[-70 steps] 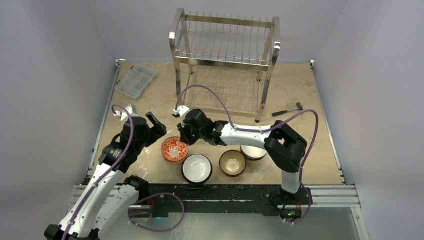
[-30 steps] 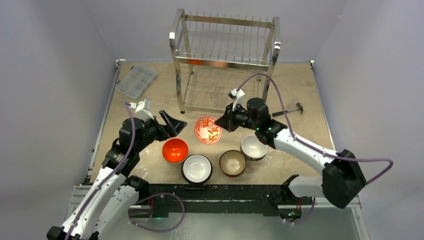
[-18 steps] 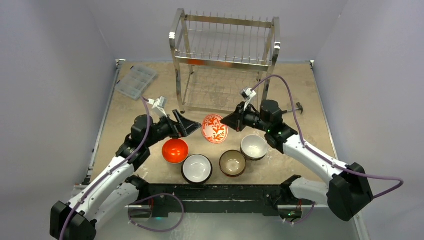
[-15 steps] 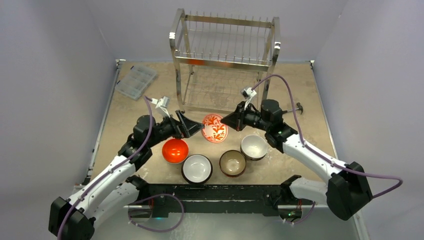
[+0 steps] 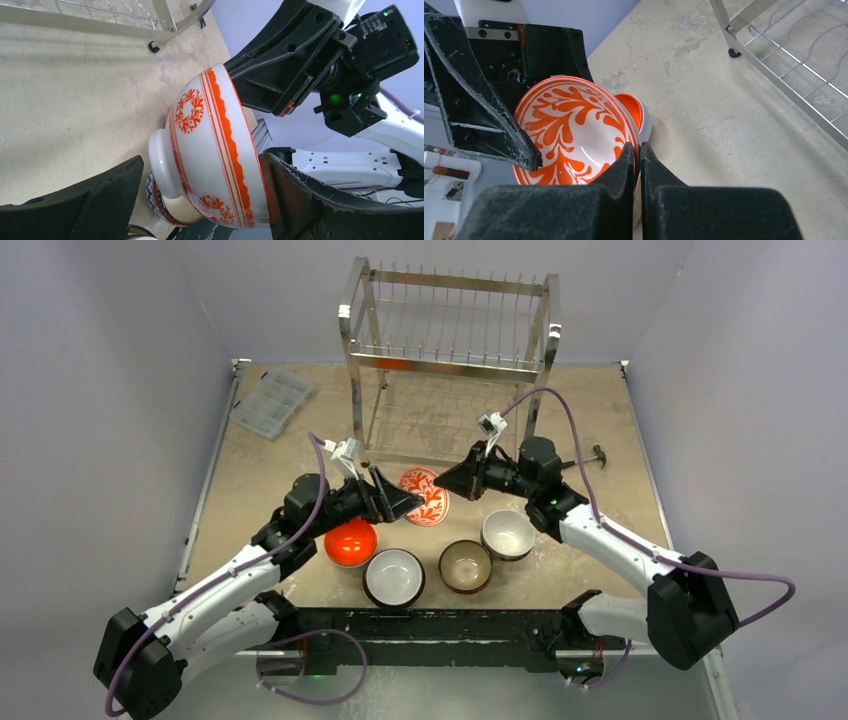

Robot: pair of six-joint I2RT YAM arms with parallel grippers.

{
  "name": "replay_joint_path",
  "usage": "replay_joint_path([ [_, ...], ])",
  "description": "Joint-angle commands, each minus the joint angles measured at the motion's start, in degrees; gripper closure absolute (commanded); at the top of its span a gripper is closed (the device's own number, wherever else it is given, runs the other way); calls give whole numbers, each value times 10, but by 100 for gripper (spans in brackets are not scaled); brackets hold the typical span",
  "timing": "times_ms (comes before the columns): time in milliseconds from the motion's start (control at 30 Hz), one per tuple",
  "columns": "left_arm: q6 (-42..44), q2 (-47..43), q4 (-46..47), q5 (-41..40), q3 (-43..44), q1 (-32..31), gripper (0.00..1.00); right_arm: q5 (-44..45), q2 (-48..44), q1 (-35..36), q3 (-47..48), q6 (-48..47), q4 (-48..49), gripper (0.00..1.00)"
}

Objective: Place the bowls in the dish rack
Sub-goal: Pick up the bowl from the center of the board.

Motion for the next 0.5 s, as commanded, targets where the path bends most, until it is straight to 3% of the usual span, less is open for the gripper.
replay_joint_path([
  [0,-22,-12,60,-16,-11,-2,19,-20,-7,1,12,47,103,100],
  [167,-42,-12,87,-13,-22,-3,26,-18,-1,1,10,59,117,100],
  [333,-31,-22,15,-41,-3,-3,11,20,-14,0,4,59,121,100],
  [467,-32,-36,-6,-53,-4,-4,8,31,-18,1,5,58,123,100],
])
